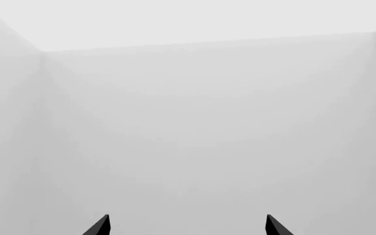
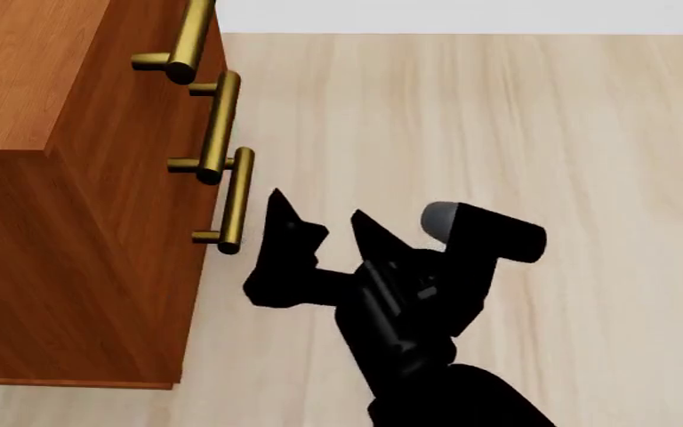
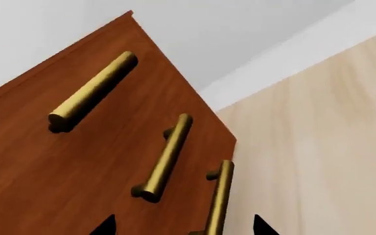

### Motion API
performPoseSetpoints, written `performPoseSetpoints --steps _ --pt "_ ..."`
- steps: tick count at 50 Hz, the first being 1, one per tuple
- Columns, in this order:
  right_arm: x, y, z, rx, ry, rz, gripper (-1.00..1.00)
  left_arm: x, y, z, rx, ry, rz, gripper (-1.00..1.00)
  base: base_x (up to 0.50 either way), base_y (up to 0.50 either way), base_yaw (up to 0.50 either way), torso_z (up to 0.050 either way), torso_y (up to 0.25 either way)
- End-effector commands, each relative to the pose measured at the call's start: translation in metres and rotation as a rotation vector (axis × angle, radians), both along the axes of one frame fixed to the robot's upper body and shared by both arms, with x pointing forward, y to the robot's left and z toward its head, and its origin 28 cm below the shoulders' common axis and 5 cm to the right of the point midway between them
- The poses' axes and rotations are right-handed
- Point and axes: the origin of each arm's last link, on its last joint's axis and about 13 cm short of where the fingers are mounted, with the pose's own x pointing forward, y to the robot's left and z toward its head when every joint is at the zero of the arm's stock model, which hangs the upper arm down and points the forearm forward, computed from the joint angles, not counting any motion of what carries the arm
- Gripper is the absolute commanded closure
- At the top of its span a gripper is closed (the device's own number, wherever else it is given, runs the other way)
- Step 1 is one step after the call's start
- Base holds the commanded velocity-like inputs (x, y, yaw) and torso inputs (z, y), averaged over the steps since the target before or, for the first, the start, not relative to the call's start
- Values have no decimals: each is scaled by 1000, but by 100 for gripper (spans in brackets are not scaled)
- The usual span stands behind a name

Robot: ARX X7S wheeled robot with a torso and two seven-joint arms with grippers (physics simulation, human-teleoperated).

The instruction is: Close the bottom drawer of the cabinet and open the top drawer.

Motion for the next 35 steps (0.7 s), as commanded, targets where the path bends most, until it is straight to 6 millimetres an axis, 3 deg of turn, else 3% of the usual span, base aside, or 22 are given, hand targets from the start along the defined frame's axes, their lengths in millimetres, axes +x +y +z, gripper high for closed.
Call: performPoseSetpoints --steps 1,19,35 --pt "-8 -2 38 157 -35 -34 -100 1 -2 0 5 0 -7 -100 0 0 0 0 0" --pt "-14 11 82 291 -53 -30 -100 0 -4 0 9 -2 -10 -100 0 0 0 0 0" --pt "-1 30 110 379 -8 80 -100 -1 -3 1 12 -4 -7 -100 0 0 0 0 0"
